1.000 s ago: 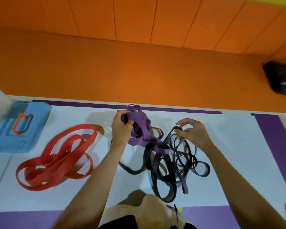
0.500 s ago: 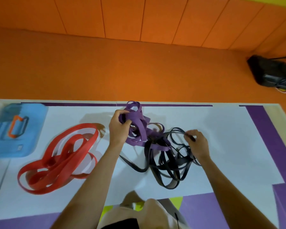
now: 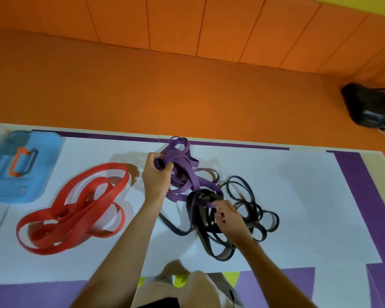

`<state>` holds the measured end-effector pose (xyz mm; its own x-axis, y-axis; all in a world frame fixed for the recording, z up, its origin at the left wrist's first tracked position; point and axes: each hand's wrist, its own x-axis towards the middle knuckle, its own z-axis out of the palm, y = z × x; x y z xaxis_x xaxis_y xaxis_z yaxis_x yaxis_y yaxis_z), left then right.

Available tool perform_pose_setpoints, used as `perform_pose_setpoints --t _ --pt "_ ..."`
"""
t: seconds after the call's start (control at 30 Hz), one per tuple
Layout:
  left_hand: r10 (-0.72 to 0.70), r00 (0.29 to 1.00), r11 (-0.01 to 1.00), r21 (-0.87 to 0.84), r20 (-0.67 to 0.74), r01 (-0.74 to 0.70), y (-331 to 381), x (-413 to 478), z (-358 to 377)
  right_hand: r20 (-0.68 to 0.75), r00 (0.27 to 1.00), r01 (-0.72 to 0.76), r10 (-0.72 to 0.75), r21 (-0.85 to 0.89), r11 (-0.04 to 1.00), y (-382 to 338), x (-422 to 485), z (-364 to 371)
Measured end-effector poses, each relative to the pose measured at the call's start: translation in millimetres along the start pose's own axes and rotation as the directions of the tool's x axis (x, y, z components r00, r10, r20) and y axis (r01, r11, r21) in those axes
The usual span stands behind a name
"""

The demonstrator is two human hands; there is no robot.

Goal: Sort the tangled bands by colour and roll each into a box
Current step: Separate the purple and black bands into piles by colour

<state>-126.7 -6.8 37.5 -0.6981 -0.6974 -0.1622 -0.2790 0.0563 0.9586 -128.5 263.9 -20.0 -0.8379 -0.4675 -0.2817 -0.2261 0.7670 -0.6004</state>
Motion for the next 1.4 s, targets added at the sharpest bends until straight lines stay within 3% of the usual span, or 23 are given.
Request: perform_pose_setpoints --t 0.1,0.33,0.43,0.5,0.63,0.8,0.9,0.97,1.07,1.17,1.27,1.33,1.4 --pt "-0.026 1.0 0.999 0.034 -0.016 0.027 -3.0 -1.2 2.1 -0.016 1.0 0.003 -0.003 0.002 1.0 6.0 9.4 12.4" --pt "-0.078 0.989 0.993 0.08 -0.128 0.089 -18.1 -1.7 0.7 0.144 0.942 -0.272 0.303 -0.204 0.941 31.4 43.0 4.5" --pt "-0.104 0.976 0.991 0.066 -0.19 0.119 -25.7 -4.5 5.0 0.21 0.919 -0.306 0.333 -0.149 0.94 45.3 45.4 3.7" --pt "-0.135 0.973 0.988 0.051 -0.186 0.146 -31.1 -7.8 10.5 0.158 0.943 -0.279 0.291 -0.099 0.955 51.4 43.1 7.4" --pt "-0.187 0.974 0.979 0.051 -0.13 0.195 -37.9 -10.1 25.9 -0.026 0.973 -0.23 0.229 -0.05 0.972 56.1 35.4 13.6" --pt "-0.25 0.966 0.968 -0.021 -0.069 0.249 -47.8 -1.1 42.2 -0.03 0.982 -0.179 0.186 0.153 0.972 65.2 38.8 8.6" --pt "-0.287 0.957 0.957 -0.03 0.048 0.288 -56.7 2.4 49.5 0.034 0.975 -0.221 0.219 0.243 0.944 69.2 41.4 3.9" --pt "-0.26 0.956 0.965 0.015 0.136 0.26 -60.4 0.1 51.4 0.083 0.969 -0.248 0.234 0.265 0.932 70.2 40.3 1.8" --pt "-0.17 0.961 0.969 0.213 0.22 0.123 -69.7 -9.2 45.3 0.133 0.952 -0.3 0.274 0.255 0.919 71.5 37.8 0.8" --pt "-0.217 0.932 0.867 0.496 0.29 0.048 -77.6 -23.3 33.7 0.148 0.944 -0.325 0.294 0.274 0.905 70.8 36.8 0.0" --pt "-0.314 0.912 0.533 0.844 0.264 -0.061 -78.3 -34.7 20.1 0.159 0.939 -0.339 0.306 0.265 0.903 63.8 38.1 0.5" --pt "-0.294 0.917 0.41 0.903 0.269 -0.133 -67.9 -40.2 13.6 0.166 0.928 -0.367 0.335 0.235 0.9 59.0 38.9 1.6" --pt "-0.268 0.92 0.382 0.908 0.286 -0.171 -54.5 -41.5 8.2 0.159 0.912 -0.404 0.377 0.205 0.891 54.4 41.1 0.9"
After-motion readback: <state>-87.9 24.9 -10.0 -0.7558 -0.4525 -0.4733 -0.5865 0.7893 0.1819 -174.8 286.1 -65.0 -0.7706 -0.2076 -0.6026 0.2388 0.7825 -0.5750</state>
